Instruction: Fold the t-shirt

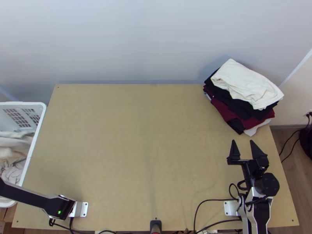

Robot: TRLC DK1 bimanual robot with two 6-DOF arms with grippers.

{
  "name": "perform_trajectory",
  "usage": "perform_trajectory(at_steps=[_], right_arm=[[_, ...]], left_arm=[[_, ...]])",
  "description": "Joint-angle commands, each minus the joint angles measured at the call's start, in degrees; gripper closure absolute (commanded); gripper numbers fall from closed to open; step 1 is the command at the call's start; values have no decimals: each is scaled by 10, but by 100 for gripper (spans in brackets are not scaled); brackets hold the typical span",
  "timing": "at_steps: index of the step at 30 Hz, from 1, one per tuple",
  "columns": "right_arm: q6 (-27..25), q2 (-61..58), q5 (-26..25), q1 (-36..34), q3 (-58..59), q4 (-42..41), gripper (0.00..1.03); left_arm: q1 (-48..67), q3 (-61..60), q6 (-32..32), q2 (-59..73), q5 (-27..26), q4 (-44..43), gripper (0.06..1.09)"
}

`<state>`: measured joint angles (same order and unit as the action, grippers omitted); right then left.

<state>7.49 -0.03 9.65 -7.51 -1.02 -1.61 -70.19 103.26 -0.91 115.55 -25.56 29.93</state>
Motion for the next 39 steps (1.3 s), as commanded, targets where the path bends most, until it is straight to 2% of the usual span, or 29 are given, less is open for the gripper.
perform_trajectory(at_steps=[1, 11, 23, 32, 39], right_arm=[[9, 2, -3, 4, 8, -2, 4], [9, 1, -3, 4, 8, -2, 4], [9, 2, -4, 4, 8, -2, 4], [9, 2, -4, 4, 8, -2, 4], [9, 2, -4, 4, 8, -2, 4]], left_arm=[[0, 30, 46, -82, -26, -7, 105], [8, 42, 136, -242, -56, -82, 105], [79, 34, 152, -385, -67, -86, 105], [210, -10, 152, -509, -65, -66, 105], [373, -46, 153, -591, -59, -14, 105]])
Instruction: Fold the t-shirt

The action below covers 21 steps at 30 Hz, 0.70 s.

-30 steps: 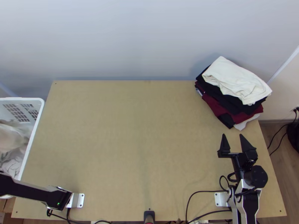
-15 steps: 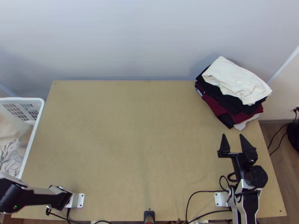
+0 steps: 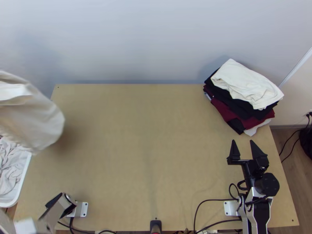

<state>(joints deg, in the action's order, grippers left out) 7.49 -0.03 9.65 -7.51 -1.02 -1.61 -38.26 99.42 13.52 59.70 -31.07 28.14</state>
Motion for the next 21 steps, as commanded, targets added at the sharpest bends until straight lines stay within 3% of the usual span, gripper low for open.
perform_trajectory(at_steps=[1, 5, 16, 19, 21], right_arm=[[9, 2, -3, 4, 8, -2, 4], [9, 2, -3, 4, 8, -2, 4], [9, 2, -3, 4, 8, -2, 4], [9, 2, -4, 4, 8, -2, 4], [9, 2, -3, 4, 8, -2, 4]], left_arm=[[84, -10, 10, -41, -1, 17, 105], [204, -18, 19, -50, 32, 53, 105], [646, -102, -26, -33, 342, 50, 105], [742, -128, -43, -7, 411, 19, 105], [783, -131, -46, 23, 430, 4, 105]])
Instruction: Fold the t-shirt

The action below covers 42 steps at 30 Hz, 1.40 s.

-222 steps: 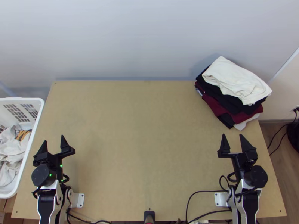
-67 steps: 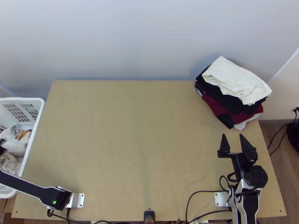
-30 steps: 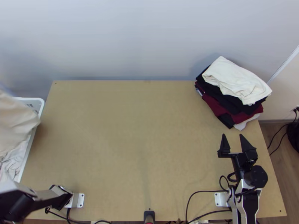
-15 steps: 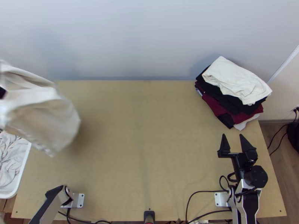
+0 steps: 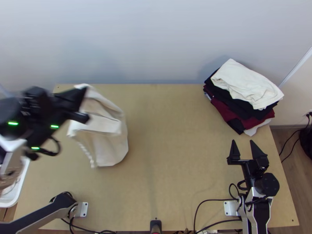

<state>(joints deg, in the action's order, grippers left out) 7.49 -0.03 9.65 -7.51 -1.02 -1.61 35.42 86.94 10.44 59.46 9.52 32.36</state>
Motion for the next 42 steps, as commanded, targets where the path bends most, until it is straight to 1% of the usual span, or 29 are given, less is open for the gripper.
perform_trajectory(at_steps=[1, 4, 7, 12, 14, 16, 19, 23, 25, 28, 29, 31, 37, 42], right_arm=[[9, 2, -3, 4, 8, -2, 4], [9, 2, -3, 4, 8, -2, 4], [9, 2, -4, 4, 8, -2, 4], [9, 2, -3, 4, 8, -2, 4], [9, 2, -3, 4, 8, -2, 4], [9, 2, -4, 4, 8, -2, 4], [9, 2, -4, 4, 8, -2, 4], [9, 2, -3, 4, 8, -2, 4], [9, 2, -3, 4, 8, -2, 4], [9, 1, -4, 4, 8, -2, 4], [9, 2, -3, 4, 8, -2, 4], [9, 2, -4, 4, 8, -2, 4], [9, 2, -3, 4, 8, -2, 4], [9, 2, -4, 4, 8, -2, 4]], left_arm=[[68, -6, -15, 43, 34, -52, 105], [134, 3, -16, 100, 67, -84, 105], [186, 43, -16, 166, 86, -108, 105], [250, 198, -8, 279, 101, -114, 105], [270, 237, -8, 311, 101, -114, 105], [286, 245, -7, 335, 103, -114, 105], [301, 225, -2, 362, 112, -114, 105], [305, 199, 29, 368, 110, -112, 105], [309, 192, 35, 353, 102, -107, 105], [309, 175, 42, 312, 73, -80, 105], [309, 159, 42, 296, 71, -72, 105], [308, 100, 42, 245, 60, -70, 105], [279, -128, 25, 41, 30, -59, 105], [200, -266, 23, -110, -29, -2, 105]])
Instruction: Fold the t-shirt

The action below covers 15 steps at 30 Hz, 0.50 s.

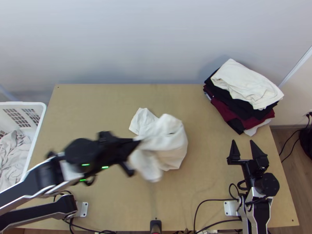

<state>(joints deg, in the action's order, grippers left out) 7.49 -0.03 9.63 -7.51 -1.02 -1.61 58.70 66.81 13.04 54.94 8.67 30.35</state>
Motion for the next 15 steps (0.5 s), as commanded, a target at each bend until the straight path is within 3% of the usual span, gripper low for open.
perform_trajectory(at_steps=[1, 8, 15], right_arm=[[9, 2, -3, 4, 8, -2, 4], [9, 1, -4, 4, 8, -2, 4], [9, 2, -4, 4, 8, -2, 4]], left_arm=[[-43, -90, -3, -92, -28, 28, 105], [-77, -248, -48, -253, -39, 102, 105], [-78, -307, -54, -302, -49, 117, 105]])
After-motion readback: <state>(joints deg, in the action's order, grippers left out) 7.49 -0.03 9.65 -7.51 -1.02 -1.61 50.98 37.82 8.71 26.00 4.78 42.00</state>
